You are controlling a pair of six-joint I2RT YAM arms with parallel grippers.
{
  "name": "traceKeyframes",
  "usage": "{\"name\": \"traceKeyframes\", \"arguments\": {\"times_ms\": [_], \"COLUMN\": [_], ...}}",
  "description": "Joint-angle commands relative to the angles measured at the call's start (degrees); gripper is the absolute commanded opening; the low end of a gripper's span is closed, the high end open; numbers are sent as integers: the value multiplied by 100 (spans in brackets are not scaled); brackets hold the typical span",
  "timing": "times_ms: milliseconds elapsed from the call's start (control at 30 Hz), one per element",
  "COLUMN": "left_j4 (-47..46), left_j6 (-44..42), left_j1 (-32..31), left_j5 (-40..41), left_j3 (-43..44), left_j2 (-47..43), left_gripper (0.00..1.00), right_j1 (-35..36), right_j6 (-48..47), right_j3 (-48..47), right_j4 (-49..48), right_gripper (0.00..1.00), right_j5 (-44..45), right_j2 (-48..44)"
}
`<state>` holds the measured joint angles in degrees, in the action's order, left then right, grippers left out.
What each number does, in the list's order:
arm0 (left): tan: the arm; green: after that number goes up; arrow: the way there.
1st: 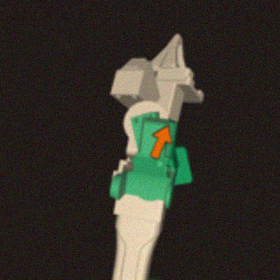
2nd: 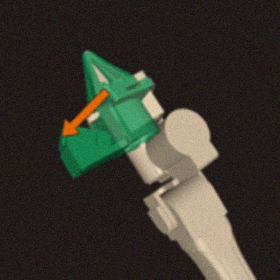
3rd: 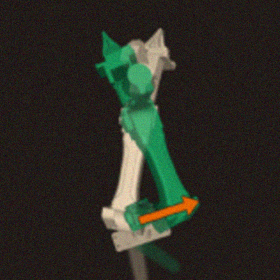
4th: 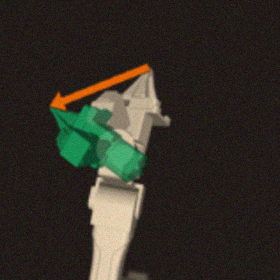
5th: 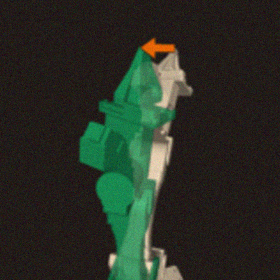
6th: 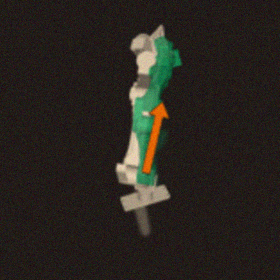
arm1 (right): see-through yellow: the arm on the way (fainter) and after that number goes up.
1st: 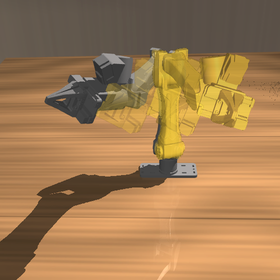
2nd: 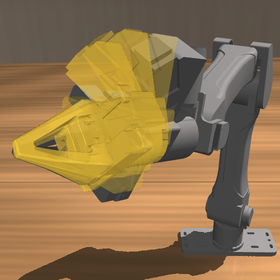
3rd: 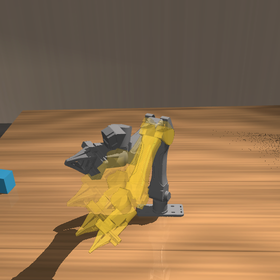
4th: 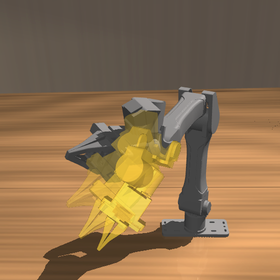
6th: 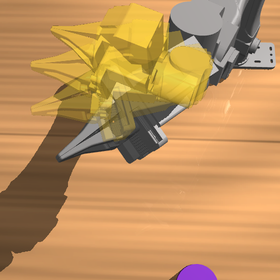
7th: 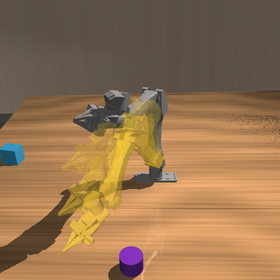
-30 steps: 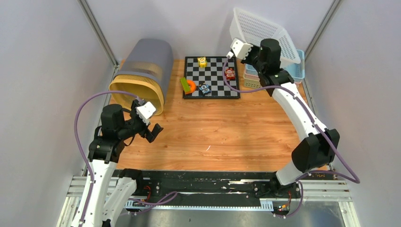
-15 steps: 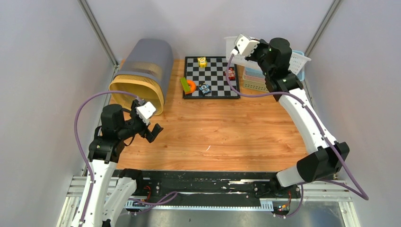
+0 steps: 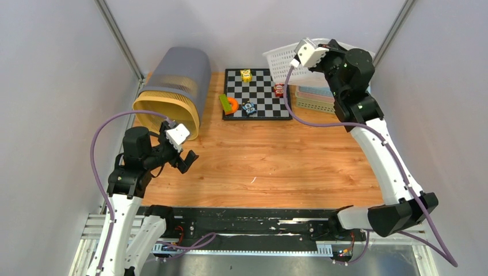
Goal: Turn the large container upside down
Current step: Pick up the container from the container, then place the container at the center of the board.
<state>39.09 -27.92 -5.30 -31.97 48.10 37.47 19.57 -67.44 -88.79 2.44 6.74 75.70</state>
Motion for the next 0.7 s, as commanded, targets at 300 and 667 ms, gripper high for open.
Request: {"name": "traceKeyframes", "arguments": {"times_ms": [300,667], "left_j4": [-57,-40], "left_j6": [-51,-68], "left_j1": [47,47], "left_j5": [-115,-116], "left_j3": [-46,-24], "left_j2": [-68,-104], "left_gripper": [100,100], "right_j1": [91,99], "right_j6": [141,788], "right_j3": [-315,49], "right_j4": [811,2810], "right_gripper": [2,2], "right_j5": [-62,-945], "right_j2": [-996,-1971]}}
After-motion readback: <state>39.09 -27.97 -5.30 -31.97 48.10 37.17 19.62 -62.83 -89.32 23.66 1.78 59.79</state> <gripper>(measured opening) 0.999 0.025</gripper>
